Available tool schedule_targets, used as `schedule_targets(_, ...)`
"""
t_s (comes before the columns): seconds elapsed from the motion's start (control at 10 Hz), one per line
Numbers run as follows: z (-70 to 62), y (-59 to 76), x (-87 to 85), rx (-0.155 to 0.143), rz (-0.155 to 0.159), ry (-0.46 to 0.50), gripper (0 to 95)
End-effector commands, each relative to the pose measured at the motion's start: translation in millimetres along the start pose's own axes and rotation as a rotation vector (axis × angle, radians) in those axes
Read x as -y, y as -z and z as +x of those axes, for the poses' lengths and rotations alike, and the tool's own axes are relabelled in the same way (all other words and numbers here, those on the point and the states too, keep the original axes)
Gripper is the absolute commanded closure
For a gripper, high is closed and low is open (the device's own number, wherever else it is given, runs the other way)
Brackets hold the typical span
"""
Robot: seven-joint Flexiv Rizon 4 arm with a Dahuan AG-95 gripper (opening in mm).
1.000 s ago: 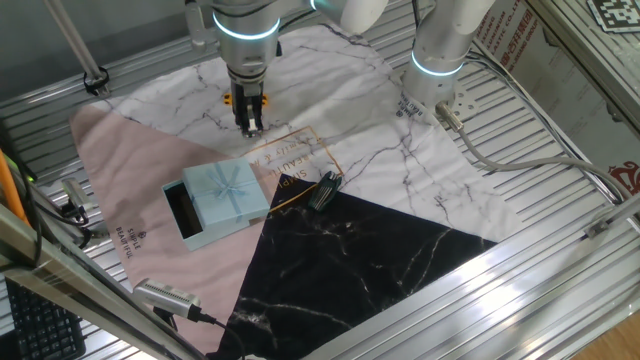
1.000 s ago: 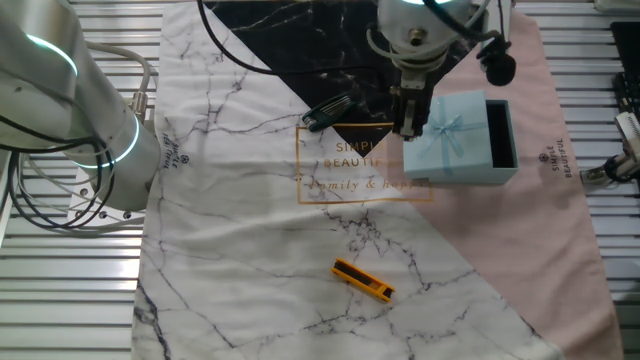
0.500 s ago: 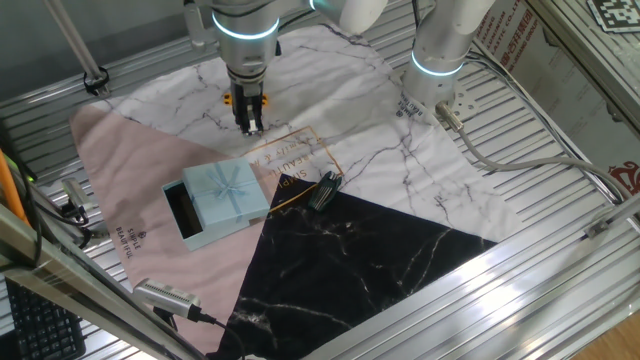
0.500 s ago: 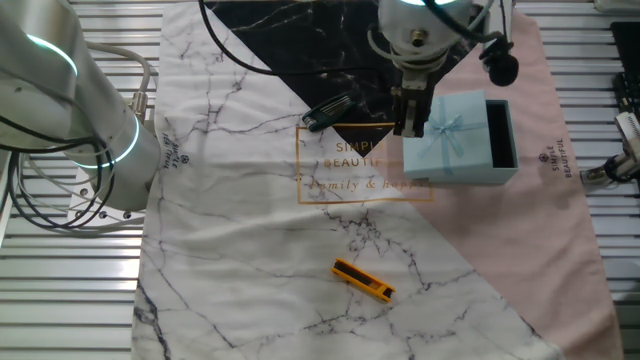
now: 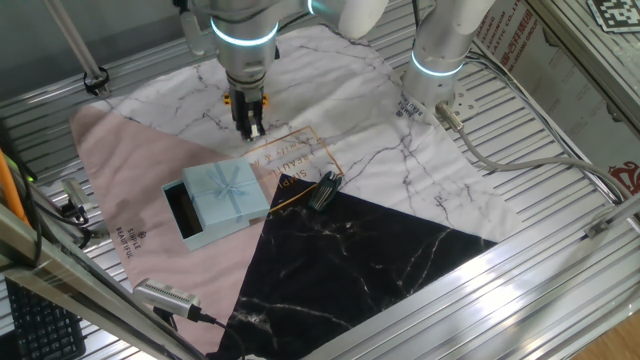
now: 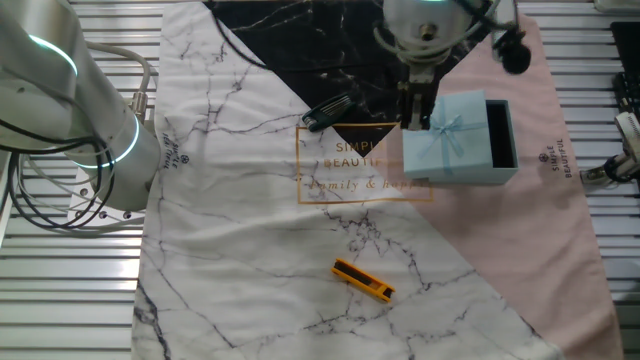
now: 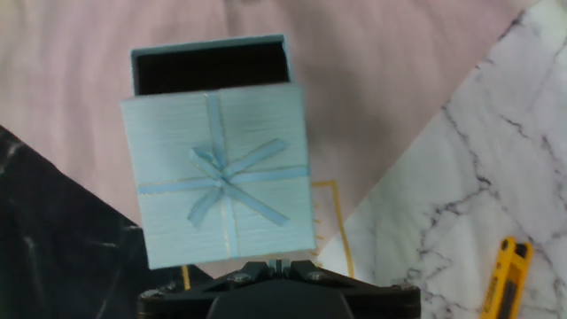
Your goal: Slide the outer casing onto the gift box
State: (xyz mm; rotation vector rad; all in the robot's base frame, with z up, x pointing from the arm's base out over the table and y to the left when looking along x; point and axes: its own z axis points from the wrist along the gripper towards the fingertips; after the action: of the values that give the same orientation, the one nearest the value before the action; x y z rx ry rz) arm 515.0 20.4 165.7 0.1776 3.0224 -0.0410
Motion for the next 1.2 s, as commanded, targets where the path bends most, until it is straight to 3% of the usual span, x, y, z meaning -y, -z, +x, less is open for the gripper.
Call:
schedule_targets(0.1, -2.4, 0.2, -7.0, 0.0, -0.002, -0.003, 95.0)
schedule_targets(0.6, -1.5, -3.8, -18.1, -0.007, -0.008, -0.006, 95.0)
schedule_targets(1.2, 4.0, -28.5, -19.2, 0.002, -0.008, -0.016, 95.0)
